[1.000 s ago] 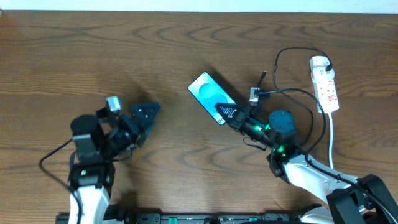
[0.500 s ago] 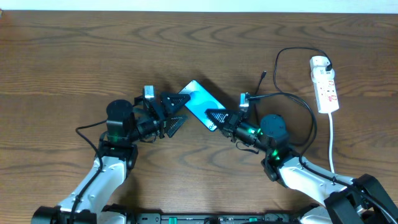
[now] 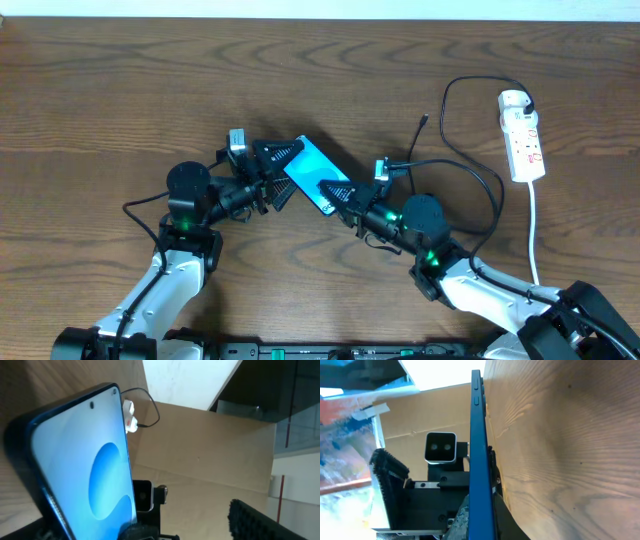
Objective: Plug charger to phone and switch on socket
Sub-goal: 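Move the left gripper to the phone held by the right gripper, then close the left gripper on the phone and open the right gripper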
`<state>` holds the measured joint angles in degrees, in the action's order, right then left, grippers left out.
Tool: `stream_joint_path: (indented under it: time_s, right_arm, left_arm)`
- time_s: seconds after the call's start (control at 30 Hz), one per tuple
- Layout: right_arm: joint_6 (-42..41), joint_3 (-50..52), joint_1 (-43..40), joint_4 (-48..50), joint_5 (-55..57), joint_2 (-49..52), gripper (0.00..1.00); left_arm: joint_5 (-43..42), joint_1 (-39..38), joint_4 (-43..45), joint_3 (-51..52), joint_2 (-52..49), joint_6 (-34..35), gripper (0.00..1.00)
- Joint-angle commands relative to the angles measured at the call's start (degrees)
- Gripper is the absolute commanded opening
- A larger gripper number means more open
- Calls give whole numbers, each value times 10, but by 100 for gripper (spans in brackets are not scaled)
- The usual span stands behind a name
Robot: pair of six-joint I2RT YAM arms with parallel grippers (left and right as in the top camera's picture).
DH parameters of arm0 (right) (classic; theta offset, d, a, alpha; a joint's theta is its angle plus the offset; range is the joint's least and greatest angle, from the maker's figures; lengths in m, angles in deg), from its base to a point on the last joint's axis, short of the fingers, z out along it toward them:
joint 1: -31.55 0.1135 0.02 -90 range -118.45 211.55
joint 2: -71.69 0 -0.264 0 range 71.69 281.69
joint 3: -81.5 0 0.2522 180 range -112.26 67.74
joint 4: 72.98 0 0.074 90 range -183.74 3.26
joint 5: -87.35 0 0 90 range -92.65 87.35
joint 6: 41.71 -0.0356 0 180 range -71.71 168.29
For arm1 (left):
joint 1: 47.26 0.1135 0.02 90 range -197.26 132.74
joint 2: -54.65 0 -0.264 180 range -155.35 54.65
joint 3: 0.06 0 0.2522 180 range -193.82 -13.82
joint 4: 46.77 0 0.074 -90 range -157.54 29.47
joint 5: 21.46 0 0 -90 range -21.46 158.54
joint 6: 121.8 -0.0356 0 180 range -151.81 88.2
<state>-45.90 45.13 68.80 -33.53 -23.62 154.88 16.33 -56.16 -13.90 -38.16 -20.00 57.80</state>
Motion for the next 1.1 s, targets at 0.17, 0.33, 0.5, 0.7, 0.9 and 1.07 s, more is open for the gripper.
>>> stream_joint_path:
  time_s: [0.17,0.33,0.5,0.7,0.9,1.07]
  right_arm:
    - [-38,-5,36,2,52,-3,1]
    - [-63,-5,50,2,57,-3,1]
    - [-77,-5,53,2,58,-3,1]
    - [-83,-5,61,2,56,-3,1]
    - [-92,-5,78,2,57,-3,1]
    - [-93,-5,79,2,56,-3,1]
  left_arm:
    - [-4,-2,9,-4,1,50,75]
    - [5,-2,9,-4,1,50,70]
    - [6,-2,9,-4,1,50,56]
    - [8,-2,9,-4,1,50,46]
    - [8,-2,9,-4,1,50,35]
    - [8,-2,9,-4,1,35,29]
